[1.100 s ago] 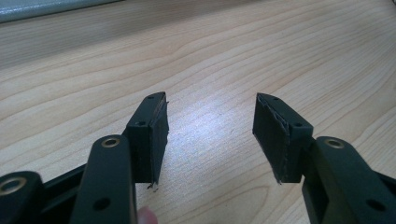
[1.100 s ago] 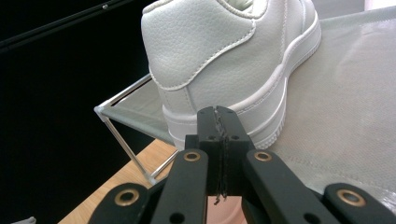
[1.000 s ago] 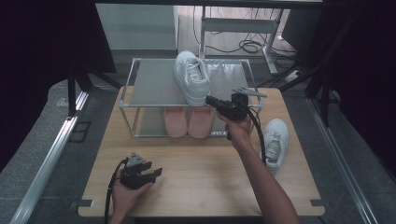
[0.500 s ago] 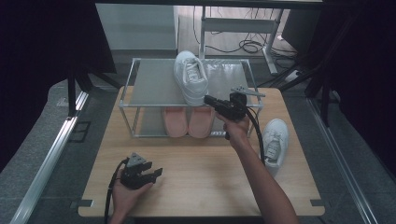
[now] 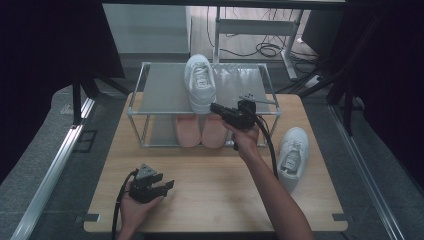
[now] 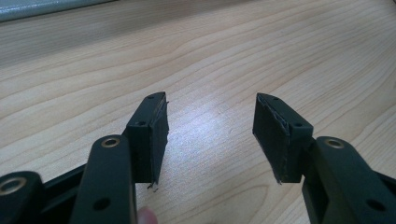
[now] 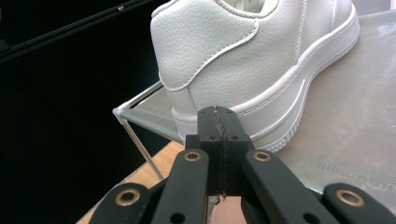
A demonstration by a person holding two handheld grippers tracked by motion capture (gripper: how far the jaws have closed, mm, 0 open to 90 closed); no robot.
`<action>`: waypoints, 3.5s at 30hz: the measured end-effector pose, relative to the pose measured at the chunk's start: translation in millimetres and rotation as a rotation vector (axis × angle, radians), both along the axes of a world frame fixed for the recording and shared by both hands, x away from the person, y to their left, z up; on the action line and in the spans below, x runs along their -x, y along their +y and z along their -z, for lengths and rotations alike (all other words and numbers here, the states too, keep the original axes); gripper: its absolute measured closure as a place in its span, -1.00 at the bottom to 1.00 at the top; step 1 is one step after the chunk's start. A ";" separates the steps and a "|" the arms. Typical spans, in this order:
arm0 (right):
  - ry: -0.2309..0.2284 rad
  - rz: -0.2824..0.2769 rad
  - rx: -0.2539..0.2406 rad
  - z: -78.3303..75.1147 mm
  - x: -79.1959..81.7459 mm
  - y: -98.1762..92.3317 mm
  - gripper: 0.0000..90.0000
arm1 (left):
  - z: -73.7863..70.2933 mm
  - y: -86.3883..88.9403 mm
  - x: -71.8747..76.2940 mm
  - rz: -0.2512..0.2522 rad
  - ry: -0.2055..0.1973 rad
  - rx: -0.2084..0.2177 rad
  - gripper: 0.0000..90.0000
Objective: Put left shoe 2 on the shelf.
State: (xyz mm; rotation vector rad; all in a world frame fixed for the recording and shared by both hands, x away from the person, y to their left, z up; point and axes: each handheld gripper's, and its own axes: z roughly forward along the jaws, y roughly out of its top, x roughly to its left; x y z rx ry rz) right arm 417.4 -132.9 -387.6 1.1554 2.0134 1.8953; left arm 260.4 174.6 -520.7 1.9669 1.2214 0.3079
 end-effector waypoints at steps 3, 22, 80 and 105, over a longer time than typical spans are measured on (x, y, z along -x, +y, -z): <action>-0.003 0.000 -0.004 -0.1 -0.3 0.7 0.98 | -0.1 -0.1 0.2 -0.001 0.000 0.003 0.03; 0.002 -0.053 -0.014 2.9 -1.1 33.4 0.98 | 0.1 -0.1 0.4 0.003 -0.002 -0.003 0.03; -0.046 0.019 -0.003 12.7 29.8 -33.7 0.96 | 1.0 -3.2 0.3 0.004 0.003 -0.005 0.03; -0.045 0.080 0.005 45.5 66.0 -79.5 0.84 | 2.2 -5.7 0.0 0.007 0.007 -0.006 0.03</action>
